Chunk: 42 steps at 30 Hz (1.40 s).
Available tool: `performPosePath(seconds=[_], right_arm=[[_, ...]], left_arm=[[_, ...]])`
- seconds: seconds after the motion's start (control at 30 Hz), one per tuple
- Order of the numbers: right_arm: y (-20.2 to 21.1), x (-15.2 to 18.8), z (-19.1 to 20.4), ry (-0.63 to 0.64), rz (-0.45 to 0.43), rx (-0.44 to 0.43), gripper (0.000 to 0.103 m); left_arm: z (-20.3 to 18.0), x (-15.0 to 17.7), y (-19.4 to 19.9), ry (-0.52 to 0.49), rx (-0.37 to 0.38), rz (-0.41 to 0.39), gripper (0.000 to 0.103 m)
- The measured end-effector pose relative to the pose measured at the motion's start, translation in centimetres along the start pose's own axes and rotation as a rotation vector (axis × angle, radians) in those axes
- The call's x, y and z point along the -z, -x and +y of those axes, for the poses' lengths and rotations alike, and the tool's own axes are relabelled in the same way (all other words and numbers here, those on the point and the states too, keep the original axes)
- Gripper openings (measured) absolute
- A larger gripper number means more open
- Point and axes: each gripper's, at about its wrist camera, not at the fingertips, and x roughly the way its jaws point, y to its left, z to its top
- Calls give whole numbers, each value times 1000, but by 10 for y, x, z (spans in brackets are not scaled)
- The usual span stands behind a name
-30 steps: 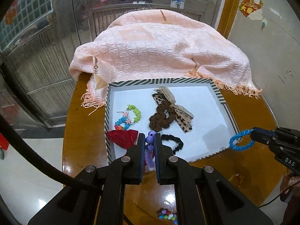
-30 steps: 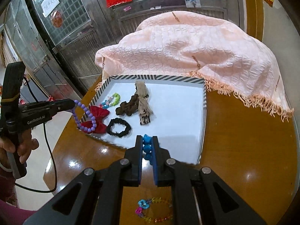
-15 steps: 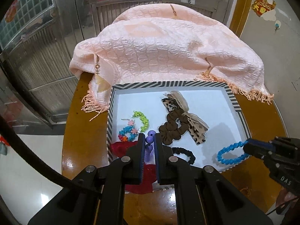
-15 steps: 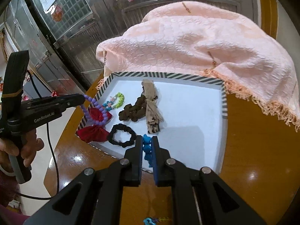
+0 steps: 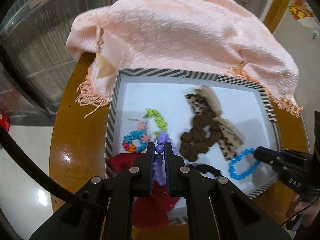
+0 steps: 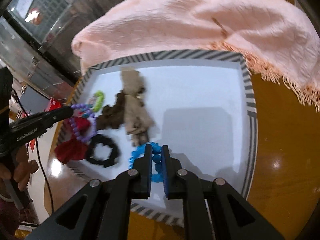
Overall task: Organize jewelry
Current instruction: 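Carry the purple and blue bracelets into the box and open both tools, then withdraw both open tools from the box toward the remaining bracelets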
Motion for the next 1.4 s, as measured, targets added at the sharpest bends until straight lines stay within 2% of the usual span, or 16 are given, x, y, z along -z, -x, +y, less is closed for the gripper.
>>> performPosePath(seconds=[0.3, 0.4, 0.47, 0.5, 0.57, 0.77, 1.13, 1.4], right_arm=[[-18, 1, -1, 31, 43, 59, 9], [-18, 2, 1, 51, 47, 89, 10], [-15, 2, 4, 58, 43, 104, 20], [-13, 2, 5, 61, 38, 109, 24], [-7, 4, 6, 63, 20, 113, 33], [11, 9, 9, 48, -15, 107, 38], [26, 20, 17, 39, -32, 113, 48], [42, 34, 27, 56, -44, 104, 48]], left_arm=[[8, 4, -25, 19, -37, 47, 4], [10, 5, -27, 37, -28, 58, 4], [10, 5, -28, 41, -22, 70, 5], [10, 6, -28, 38, -26, 71, 10], [10, 7, -25, 34, -36, 62, 20], [10, 10, -6, 35, -40, 21, 29], [0, 19, 22, -1, -71, -44, 29], [-8, 34, 41, -19, -72, -75, 29]])
